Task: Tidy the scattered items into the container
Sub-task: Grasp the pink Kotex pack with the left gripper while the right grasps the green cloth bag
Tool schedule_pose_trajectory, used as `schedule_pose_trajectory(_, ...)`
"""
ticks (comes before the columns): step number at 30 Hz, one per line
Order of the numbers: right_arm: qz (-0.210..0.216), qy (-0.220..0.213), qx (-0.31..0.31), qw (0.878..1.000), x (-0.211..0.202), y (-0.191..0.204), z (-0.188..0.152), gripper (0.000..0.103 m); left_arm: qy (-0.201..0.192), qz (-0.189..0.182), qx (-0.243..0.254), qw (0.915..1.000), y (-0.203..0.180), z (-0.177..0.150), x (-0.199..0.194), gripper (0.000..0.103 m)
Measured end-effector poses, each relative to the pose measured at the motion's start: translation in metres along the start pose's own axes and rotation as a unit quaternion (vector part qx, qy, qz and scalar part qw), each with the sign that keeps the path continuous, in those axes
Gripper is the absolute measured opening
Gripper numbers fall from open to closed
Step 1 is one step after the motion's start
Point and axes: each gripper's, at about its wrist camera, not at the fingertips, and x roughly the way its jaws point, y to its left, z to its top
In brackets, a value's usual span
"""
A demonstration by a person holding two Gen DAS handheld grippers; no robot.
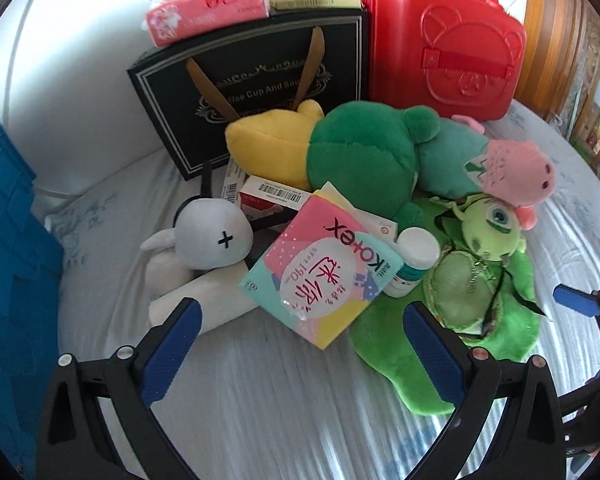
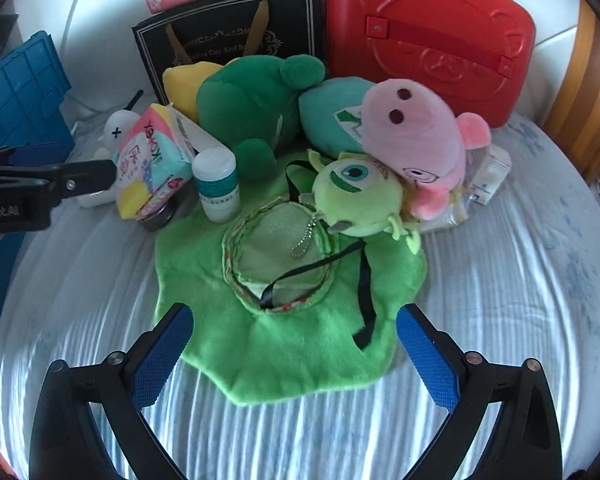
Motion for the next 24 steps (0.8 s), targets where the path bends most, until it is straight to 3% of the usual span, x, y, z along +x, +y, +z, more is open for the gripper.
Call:
schedule_pose_trajectory(5, -0.003, -0.004, -0.004, 1.000, 0.024, 0.003, 0.010, 0.103, 0.008, 0.012, 0.030, 0.9995, -0.008, 0.003, 0.029, 0.103)
schedule_pose_trajectory(11, -0.013, 0.014, -0.018, 1.000, 0.060, 0.010, 0.006, 0.103, 0.038, 0.027, 0.030, 0.9984, -0.013, -0.002, 0.063, 0.103)
schedule_pose_trajectory(15, -0.030, 0.005, -0.034, 0.999, 0.066, 0.017, 0.005, 0.103, 0.027, 0.044, 0.031, 0.9982, -0.018, -0.003, 0.070, 0.103)
schedule_pose_trajectory(19, -0.031, 0.018, -0.031, 0.999, 0.066, 0.017, 0.008, 0.102, 0.008, 0.030, 0.004, 0.9995, -0.017, -0.001, 0.063, 0.088)
schedule_pose_trajectory(20, -0.028, 0.020, -0.032, 0.999, 0.065, 0.017, 0.009, 0.100, 0.009, 0.030, 0.004, 0.9995, -0.018, -0.002, 0.062, 0.087)
schedule_pose_trajectory(23, -0.027, 0.013, -0.047, 0.998, 0.054, 0.022, 0.005, 0.074, 0.006, 0.022, -0.002, 0.9997, -0.017, -0.011, 0.054, 0.084)
schedule_pose_trajectory(24, -0.029, 0.010, -0.052, 0.998, 0.050, 0.024, 0.003, 0.056, 0.002, 0.018, -0.009, 0.9998, -0.017, -0.014, 0.051, 0.083)
